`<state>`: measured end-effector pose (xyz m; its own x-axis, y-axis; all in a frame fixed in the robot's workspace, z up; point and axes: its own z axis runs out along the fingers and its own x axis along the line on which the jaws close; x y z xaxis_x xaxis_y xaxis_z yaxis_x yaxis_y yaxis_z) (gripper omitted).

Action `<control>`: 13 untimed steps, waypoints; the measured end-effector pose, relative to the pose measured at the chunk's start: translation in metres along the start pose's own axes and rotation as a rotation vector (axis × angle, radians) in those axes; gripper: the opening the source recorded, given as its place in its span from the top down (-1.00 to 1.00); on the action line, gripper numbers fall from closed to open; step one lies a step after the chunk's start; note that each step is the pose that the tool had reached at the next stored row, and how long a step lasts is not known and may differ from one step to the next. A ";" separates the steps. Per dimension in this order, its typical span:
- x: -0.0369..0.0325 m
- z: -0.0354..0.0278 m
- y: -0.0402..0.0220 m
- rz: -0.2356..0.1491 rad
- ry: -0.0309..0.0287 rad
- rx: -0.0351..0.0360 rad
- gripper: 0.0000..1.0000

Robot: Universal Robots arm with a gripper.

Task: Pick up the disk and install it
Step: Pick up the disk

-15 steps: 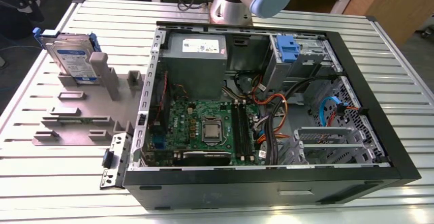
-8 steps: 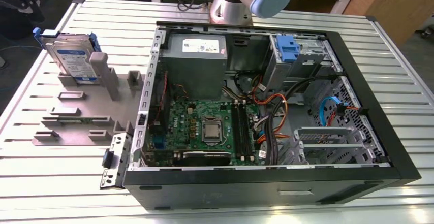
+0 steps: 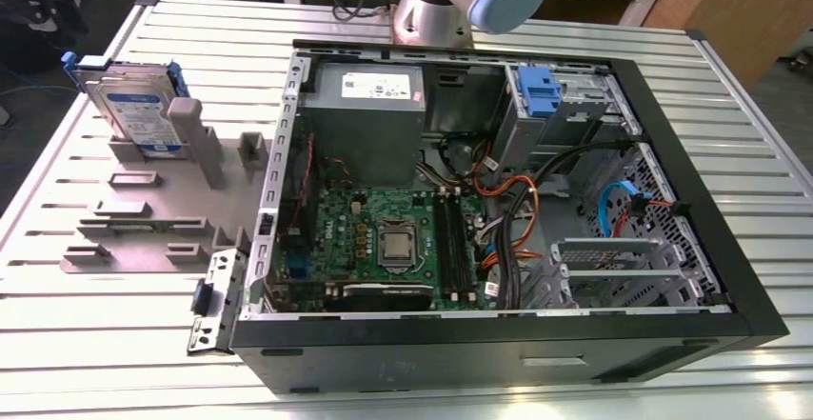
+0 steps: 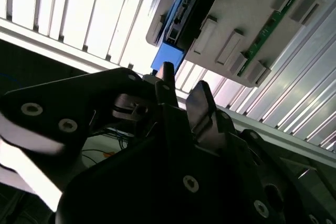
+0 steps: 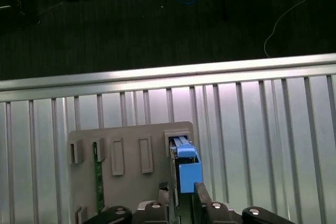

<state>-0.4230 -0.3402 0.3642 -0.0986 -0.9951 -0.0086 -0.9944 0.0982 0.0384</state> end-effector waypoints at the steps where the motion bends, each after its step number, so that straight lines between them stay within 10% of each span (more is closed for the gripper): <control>1: -0.0003 0.0004 0.0000 0.000 0.0000 0.0001 0.30; 13: -0.0014 0.0121 0.0026 0.000 0.0033 0.0134 -0.29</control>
<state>-0.4258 -0.3383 0.3522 -0.0986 -0.9951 -0.0053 -0.9948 0.0984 0.0249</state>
